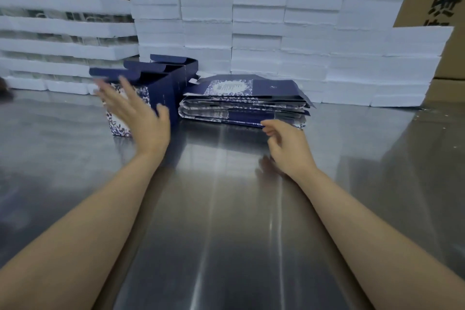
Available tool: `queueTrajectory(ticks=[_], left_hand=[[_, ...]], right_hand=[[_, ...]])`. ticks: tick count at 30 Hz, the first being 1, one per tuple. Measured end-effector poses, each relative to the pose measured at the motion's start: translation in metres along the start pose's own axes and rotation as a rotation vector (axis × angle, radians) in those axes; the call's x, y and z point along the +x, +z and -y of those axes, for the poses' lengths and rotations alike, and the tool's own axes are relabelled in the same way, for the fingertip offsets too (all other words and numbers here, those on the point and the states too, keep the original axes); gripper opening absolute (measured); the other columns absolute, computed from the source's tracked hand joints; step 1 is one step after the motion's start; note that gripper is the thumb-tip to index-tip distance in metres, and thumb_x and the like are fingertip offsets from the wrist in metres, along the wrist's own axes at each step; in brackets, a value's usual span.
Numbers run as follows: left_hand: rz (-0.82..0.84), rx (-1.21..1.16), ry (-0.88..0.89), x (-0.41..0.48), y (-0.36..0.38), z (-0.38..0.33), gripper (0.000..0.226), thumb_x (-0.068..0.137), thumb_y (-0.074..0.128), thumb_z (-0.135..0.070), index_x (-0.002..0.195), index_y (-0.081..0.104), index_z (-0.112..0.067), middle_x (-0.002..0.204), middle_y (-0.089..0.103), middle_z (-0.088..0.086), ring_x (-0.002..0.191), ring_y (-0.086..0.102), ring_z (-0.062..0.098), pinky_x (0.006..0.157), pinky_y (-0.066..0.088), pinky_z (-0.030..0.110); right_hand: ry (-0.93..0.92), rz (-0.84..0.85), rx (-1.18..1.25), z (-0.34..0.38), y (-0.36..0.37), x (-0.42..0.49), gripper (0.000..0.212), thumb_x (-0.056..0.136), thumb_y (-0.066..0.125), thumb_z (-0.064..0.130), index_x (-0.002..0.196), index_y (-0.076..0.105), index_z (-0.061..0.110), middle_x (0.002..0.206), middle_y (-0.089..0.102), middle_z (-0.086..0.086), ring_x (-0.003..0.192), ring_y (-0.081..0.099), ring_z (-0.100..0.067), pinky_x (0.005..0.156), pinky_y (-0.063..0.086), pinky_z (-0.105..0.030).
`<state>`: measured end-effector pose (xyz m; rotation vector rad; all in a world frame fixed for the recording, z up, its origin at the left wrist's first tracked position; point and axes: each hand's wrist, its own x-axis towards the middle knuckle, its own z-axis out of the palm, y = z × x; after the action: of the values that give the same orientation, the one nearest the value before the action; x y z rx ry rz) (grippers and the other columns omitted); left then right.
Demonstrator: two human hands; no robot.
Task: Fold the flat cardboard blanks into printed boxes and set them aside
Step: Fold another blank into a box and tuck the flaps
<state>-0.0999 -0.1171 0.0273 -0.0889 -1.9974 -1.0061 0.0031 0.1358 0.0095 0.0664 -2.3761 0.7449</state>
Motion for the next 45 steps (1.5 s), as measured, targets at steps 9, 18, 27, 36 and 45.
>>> queueTrajectory(ticks=[9, 18, 27, 36, 45], left_hand=[[0.781, -0.411, 0.180, -0.126, 0.018, -0.135, 0.041, 0.080, 0.045, 0.008, 0.119, 0.056, 0.003, 0.138, 0.051, 0.017, 0.125, 0.050, 0.032, 0.103, 0.037, 0.029], [0.962, -0.140, 0.210, -0.128, 0.037, -0.138, 0.066, 0.088, 0.042, -0.001, 0.150, 0.022, -0.004, 0.161, 0.013, 0.015, 0.149, 0.004, 0.032, 0.121, 0.014, 0.044], [0.953, -0.171, 0.242, -0.130, 0.039, -0.135, 0.051, 0.088, 0.045, -0.004, 0.139, 0.041, -0.006, 0.147, 0.035, 0.008, 0.142, 0.024, 0.028, 0.111, 0.029, 0.038], [0.941, -0.214, 0.228, -0.128, 0.039, -0.134, 0.043, 0.087, 0.048, -0.005, 0.130, 0.049, -0.008, 0.131, 0.048, 0.003, 0.119, 0.046, 0.021, 0.103, 0.039, 0.037], [0.910, -0.372, 0.110, -0.125, 0.039, -0.134, 0.061, 0.097, 0.044, -0.019, 0.153, 0.021, -0.012, 0.161, 0.019, 0.000, 0.147, 0.014, 0.009, 0.117, 0.012, 0.023]], right_hand=[[0.023, -0.036, -0.257, 0.005, -0.002, 0.004, 0.031, 0.087, 0.052, 0.009, 0.115, 0.061, 0.020, 0.117, 0.062, -0.002, 0.111, 0.055, -0.024, 0.077, 0.044, -0.037], [0.001, -0.130, -0.574, -0.027, 0.014, 0.045, 0.052, 0.097, 0.039, -0.002, 0.148, 0.029, 0.006, 0.160, 0.015, -0.013, 0.149, 0.005, -0.027, 0.120, 0.008, -0.039], [0.017, -0.142, -0.638, -0.039, 0.028, 0.077, 0.060, 0.080, 0.047, -0.008, 0.139, 0.039, 0.004, 0.157, 0.025, -0.012, 0.149, 0.008, -0.027, 0.121, -0.003, -0.042], [-0.010, -0.100, -0.669, -0.042, 0.031, 0.079, 0.067, 0.080, 0.046, -0.005, 0.145, 0.033, 0.007, 0.158, 0.022, -0.010, 0.149, 0.009, -0.027, 0.120, -0.005, -0.045], [0.044, -0.389, -0.798, -0.020, 0.012, 0.055, 0.052, 0.089, 0.029, -0.005, 0.139, 0.042, -0.004, 0.150, 0.041, -0.009, 0.138, 0.038, -0.030, 0.118, 0.013, -0.050]])
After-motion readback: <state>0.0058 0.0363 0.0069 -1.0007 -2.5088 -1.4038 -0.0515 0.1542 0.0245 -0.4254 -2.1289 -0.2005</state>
